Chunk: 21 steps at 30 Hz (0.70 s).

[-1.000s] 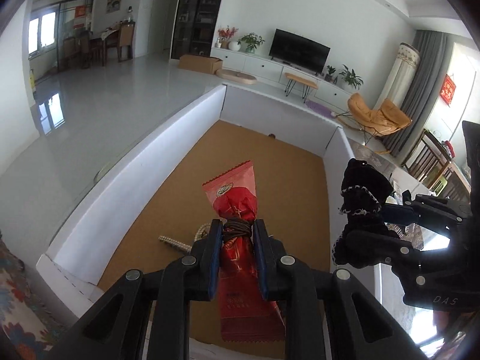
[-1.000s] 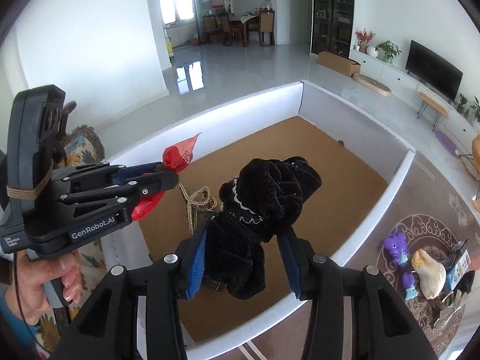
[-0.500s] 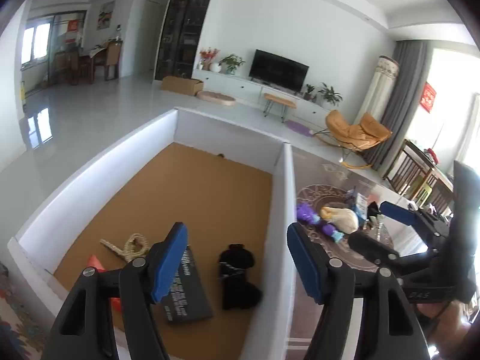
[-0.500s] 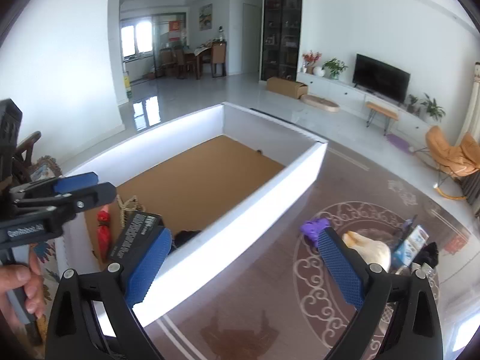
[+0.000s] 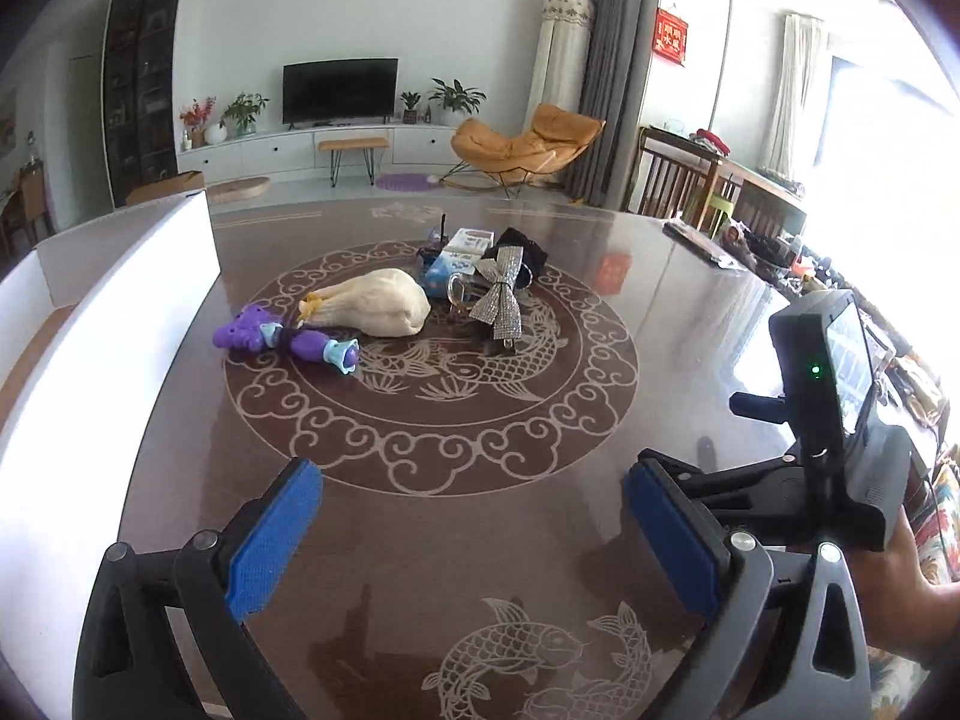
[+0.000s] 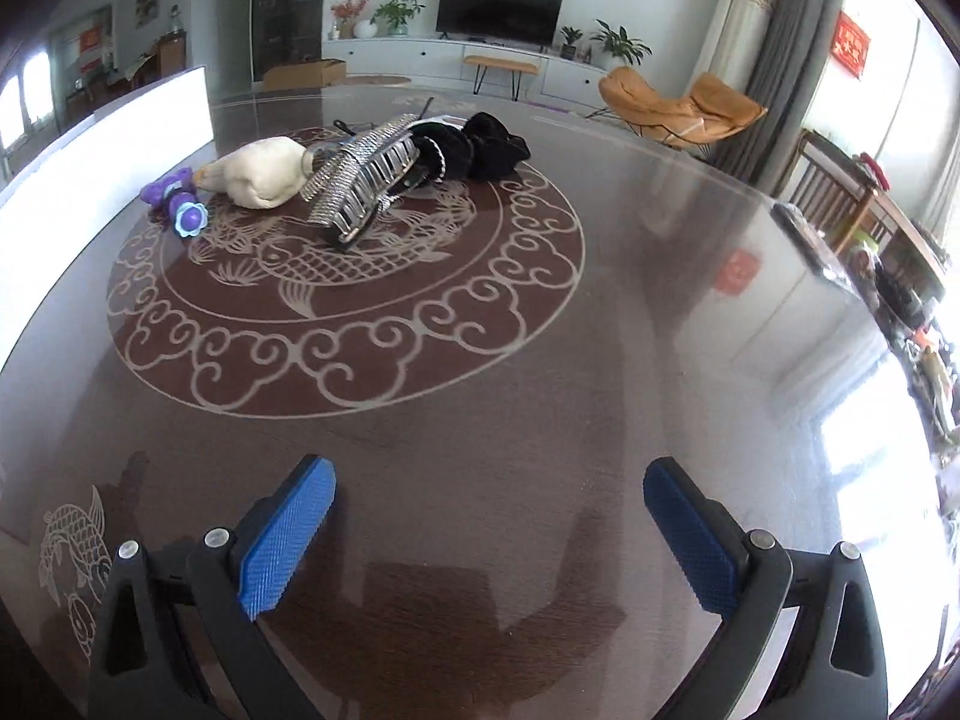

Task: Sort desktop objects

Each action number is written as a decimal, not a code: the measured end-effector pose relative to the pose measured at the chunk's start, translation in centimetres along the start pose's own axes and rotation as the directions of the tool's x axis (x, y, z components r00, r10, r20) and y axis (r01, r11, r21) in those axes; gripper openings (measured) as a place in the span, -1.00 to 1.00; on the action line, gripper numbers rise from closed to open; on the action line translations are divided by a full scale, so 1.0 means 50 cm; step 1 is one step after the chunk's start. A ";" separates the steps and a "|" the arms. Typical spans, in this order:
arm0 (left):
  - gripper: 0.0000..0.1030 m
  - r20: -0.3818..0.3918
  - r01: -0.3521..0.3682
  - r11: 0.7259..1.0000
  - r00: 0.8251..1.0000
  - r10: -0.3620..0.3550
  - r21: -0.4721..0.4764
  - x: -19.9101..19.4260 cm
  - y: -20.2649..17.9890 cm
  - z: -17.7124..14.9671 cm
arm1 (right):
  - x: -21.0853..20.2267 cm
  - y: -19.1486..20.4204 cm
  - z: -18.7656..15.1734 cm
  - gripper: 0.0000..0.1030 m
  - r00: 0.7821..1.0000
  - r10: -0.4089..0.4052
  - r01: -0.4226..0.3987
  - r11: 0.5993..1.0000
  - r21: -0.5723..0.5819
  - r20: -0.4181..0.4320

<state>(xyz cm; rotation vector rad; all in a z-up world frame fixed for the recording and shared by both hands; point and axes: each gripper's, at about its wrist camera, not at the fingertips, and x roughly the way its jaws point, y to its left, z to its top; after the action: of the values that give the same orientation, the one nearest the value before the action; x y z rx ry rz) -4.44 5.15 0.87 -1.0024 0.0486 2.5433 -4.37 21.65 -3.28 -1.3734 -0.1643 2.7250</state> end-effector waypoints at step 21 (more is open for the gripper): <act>1.00 -0.161 -0.042 0.995 0.987 0.027 -0.091 0.139 0.039 -0.030 | 0.016 -0.019 -0.003 1.00 0.997 0.081 -0.078 0.991 0.107 -0.016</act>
<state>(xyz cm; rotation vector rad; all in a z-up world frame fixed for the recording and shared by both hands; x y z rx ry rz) -8.79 5.58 -5.08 -1.2504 -0.0093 2.5116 -4.69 22.69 -3.88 -1.4070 0.0368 2.7379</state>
